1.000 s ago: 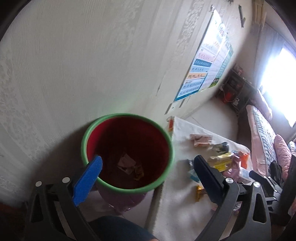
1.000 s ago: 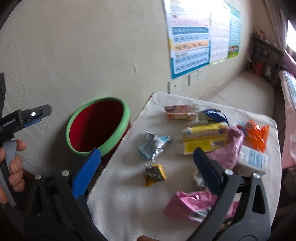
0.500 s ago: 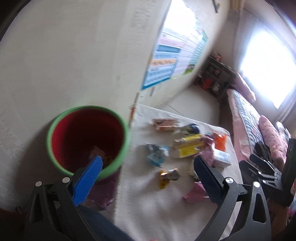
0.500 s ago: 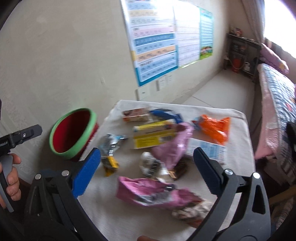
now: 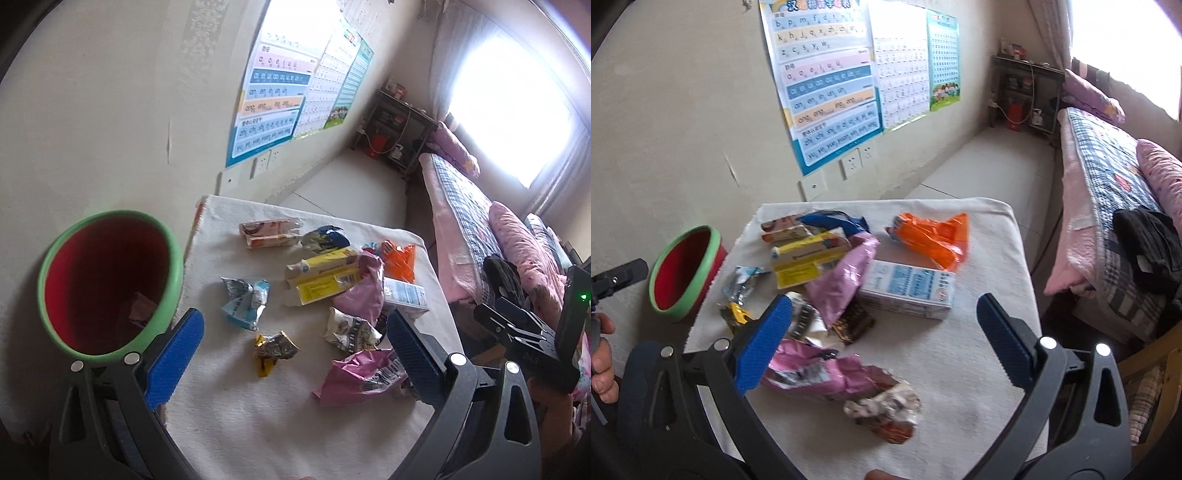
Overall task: Collect trash
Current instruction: 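Move both tools back over the table toward the remaining trash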
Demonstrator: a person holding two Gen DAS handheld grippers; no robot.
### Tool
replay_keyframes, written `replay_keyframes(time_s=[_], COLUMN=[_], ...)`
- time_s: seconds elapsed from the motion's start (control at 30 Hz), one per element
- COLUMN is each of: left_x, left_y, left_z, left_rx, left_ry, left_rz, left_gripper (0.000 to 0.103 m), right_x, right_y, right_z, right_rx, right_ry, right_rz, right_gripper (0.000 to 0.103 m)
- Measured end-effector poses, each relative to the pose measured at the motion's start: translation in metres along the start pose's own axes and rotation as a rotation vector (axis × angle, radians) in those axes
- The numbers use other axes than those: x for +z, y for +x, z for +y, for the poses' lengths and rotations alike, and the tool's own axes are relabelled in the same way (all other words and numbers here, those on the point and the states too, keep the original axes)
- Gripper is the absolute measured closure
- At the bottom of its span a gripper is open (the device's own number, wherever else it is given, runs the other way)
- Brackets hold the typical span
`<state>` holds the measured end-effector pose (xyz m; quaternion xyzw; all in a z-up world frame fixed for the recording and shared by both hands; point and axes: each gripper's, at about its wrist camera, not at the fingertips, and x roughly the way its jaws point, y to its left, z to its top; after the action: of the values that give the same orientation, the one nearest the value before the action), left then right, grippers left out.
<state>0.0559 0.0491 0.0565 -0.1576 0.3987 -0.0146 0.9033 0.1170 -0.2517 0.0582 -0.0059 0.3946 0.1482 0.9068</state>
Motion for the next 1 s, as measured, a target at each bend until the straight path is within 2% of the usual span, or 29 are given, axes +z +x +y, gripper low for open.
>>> replay_keyframes(time_s=[0.4,0.7,0.83,1.0], left_x=[-0.006,0.004,0.008,0.009], left_y=[0.025,0.055,0.072,0.101], left_z=[0.012,0.013,0.015,0.024], left_rx=[0.010,0.033,0.041,0.065], left_ry=[-0.026,0.018,0.035,0.036], left_rz=[0.069,0.125,0.162,0.224], left_gripper=[0.008,0.008,0.008,0.008], right_x=[-0.001,-0.007,-0.006,-0.001], right_y=[0.015,0.043,0.062,0.088], right_z=[-0.020,-0.021,-0.020,-0.012], right_rx=[-0.037,-0.038,-0.038,-0.028], right_ry=[-0.024,-0.043,-0.079,-0.185], right_rz=[0.022,0.073,0.098,0.134], right_gripper=[0.005,0.005,0.005,0.005])
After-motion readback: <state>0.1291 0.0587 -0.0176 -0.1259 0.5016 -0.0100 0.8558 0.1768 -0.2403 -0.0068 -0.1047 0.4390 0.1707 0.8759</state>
